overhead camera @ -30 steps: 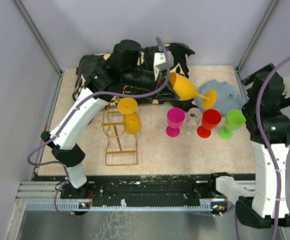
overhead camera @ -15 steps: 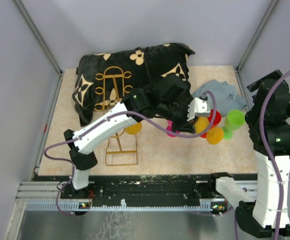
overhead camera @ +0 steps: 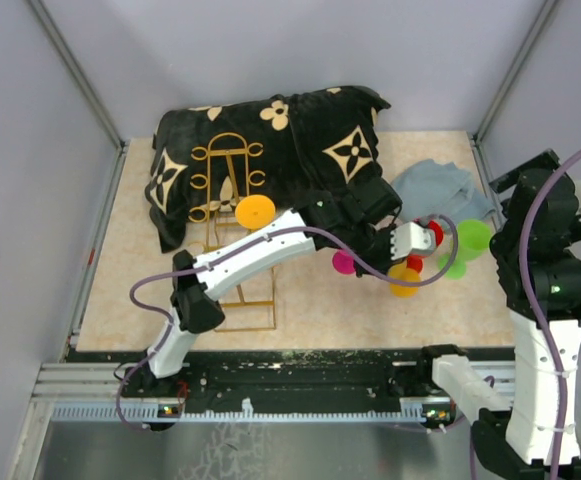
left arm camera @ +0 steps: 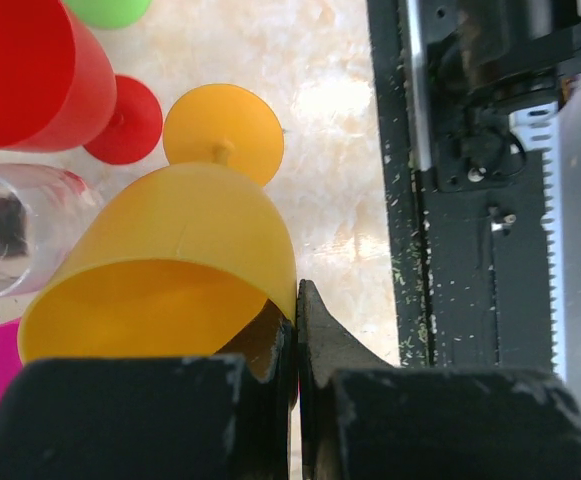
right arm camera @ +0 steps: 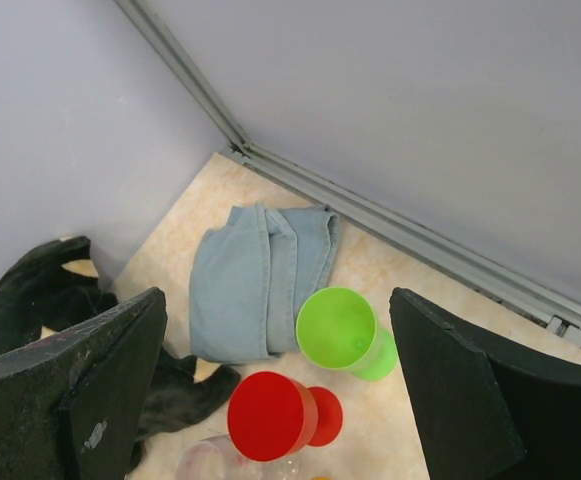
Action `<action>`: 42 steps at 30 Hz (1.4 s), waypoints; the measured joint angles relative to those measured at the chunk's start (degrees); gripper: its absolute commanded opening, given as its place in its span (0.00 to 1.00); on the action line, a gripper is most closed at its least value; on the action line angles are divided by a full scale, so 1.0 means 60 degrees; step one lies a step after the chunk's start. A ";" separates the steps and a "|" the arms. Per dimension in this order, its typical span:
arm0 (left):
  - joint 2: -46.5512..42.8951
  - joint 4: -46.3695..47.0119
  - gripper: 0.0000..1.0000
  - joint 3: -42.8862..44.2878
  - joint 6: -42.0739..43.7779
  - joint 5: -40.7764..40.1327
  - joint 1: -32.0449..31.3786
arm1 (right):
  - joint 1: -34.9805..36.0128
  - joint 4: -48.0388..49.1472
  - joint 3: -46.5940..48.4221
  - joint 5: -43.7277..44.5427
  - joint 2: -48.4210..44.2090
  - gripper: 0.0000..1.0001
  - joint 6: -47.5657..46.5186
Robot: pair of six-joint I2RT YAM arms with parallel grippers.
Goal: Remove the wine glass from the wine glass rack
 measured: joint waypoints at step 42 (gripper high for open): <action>0.1202 -0.1628 0.80 0.0073 0.1912 -0.1767 -0.0696 | 0.0000 -0.0237 -0.0546 -0.0565 -0.0361 0.95 0.0353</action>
